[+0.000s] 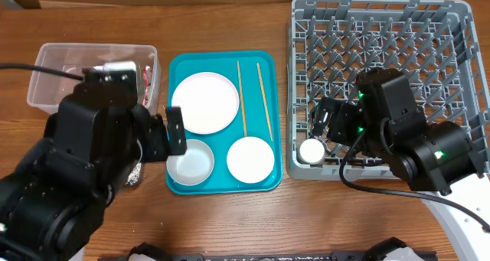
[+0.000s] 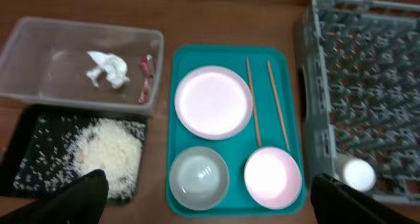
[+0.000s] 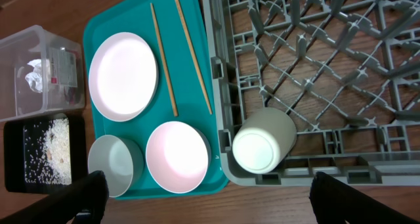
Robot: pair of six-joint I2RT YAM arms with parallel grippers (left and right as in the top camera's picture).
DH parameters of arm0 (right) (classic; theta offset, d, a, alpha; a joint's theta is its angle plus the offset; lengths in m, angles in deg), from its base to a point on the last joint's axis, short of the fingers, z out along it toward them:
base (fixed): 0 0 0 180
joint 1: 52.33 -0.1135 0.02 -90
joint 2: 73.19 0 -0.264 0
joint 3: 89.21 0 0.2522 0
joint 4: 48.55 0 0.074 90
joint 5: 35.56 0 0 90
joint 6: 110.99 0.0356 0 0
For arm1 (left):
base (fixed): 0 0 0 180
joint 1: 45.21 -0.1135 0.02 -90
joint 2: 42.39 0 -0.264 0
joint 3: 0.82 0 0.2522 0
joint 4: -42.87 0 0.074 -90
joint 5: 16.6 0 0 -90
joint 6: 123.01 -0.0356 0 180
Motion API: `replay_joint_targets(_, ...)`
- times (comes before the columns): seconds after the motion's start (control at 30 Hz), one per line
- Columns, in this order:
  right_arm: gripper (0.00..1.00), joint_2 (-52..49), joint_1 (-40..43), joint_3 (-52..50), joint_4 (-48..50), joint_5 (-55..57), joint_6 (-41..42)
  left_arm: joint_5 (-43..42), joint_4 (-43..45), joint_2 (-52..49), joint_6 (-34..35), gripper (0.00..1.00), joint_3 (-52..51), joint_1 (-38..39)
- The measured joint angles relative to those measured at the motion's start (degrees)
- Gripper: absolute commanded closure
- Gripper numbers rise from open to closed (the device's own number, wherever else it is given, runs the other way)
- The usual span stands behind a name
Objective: Sort waste into correct bins and load items into the dishwasher
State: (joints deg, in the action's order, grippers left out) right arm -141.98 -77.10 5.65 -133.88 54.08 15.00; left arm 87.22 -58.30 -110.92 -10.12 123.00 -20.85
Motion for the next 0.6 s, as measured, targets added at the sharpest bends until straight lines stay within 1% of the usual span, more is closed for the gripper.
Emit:
replay_joint_targets(0.1,0.0,0.0,-0.02,0.0,0.0,-0.02,-0.02,2.45,13.77,3.34,-3.69,0.0,-7.82,-0.63)
replay_joint_targets(0.17,0.0,0.0,0.0,0.0,0.0,-0.02,0.0,2.32,23.26,8.2,-6.27,0.0,-17.77,-3.89)
replay_joint_targets(0.27,0.0,0.0,0.0,0.0,0.02,0.0,-0.04,0.55,32.61,13.99,-8.0,0.0,-29.14,-9.94)
replay_joint_targets(0.3,0.0,0.0,0.0,0.0,0.02,-0.07,-0.02,-0.85,38.93,16.85,-8.46,0.0,-34.86,-12.74)
replay_joint_targets(0.33,0.0,0.0,0.0,0.0,0.04,0.0,-0.02,-1.68,43.01,19.1,-8.79,0.0,-39.17,-14.73)
replay_joint_targets(0.37,0.0,0.0,0.0,0.0,0.02,-0.02,-0.04,-2.71,47.41,22.58,-9.22,0.0,-45.62,-17.16)
replay_joint_targets(0.4,0.0,0.0,0.0,0.0,-0.04,-0.04,-0.02,-3.17,50.51,24.96,-9.49,0.0,-49.72,-18.47)
replay_joint_targets(0.43,0.0,0.0,0.0,0.0,0.04,0.0,-0.04,-3.96,56.52,28.46,-9.66,0.0,-55.8,-19.91)
replay_joint_targets(0.47,0.0,0.0,0.0,0.0,0.02,-0.02,-0.02,-4.5,60.48,32.52,-9.79,0.0,-61.94,-21.24)
replay_joint_targets(0.6,0.0,0.0,-0.02,0.0,-0.02,-0.02,-0.04,-6.32,70.34,44.19,-9.86,0.0,-77.09,-25.11)
